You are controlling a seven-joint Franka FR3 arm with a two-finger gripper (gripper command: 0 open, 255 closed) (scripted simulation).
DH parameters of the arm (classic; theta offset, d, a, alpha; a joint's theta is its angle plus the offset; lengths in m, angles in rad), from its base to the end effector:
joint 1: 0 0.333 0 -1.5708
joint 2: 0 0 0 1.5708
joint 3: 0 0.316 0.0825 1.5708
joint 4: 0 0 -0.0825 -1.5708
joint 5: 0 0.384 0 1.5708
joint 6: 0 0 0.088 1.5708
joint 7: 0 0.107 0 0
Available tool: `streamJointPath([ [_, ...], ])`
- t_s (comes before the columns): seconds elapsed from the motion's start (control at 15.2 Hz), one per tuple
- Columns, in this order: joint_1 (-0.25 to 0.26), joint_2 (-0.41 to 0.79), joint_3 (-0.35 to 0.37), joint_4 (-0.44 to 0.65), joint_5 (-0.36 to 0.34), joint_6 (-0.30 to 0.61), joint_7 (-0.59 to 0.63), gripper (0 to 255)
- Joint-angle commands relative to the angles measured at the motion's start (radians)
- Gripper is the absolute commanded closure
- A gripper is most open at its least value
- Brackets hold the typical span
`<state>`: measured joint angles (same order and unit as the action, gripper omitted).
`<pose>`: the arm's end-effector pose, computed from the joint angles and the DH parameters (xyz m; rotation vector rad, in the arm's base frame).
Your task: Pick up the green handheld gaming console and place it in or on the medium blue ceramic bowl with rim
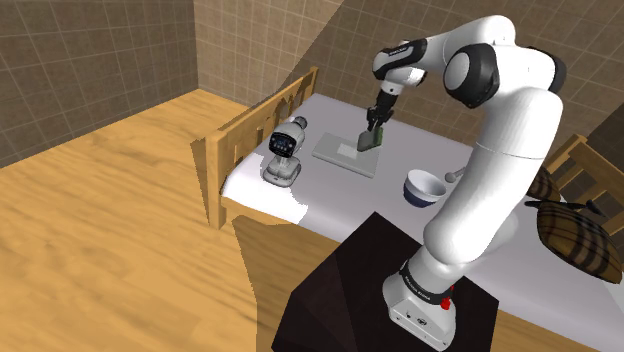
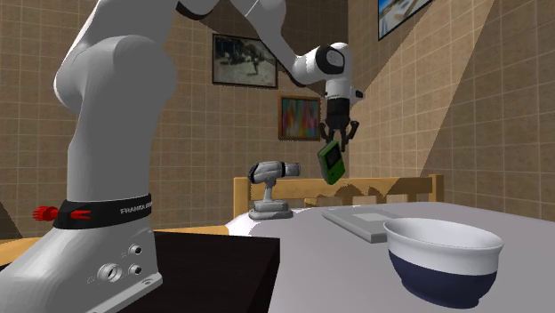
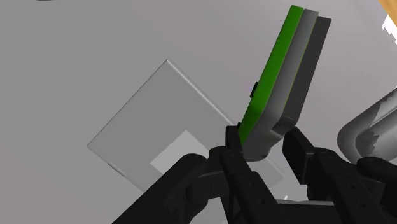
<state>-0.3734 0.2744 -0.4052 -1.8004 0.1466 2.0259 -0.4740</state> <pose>0.4603 -0.4197 0.4029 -3.0584 0.5543 0.0089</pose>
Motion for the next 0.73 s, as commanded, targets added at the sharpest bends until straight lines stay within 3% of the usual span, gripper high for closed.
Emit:
streamJointPath([
  [0.0,-0.027,-0.016,-0.018,-0.01,-0.004,-0.008,-0.045,255],
  [0.66,-0.161,-0.045,-0.101,-0.023,-0.006,-0.034,-0.259,255],
])
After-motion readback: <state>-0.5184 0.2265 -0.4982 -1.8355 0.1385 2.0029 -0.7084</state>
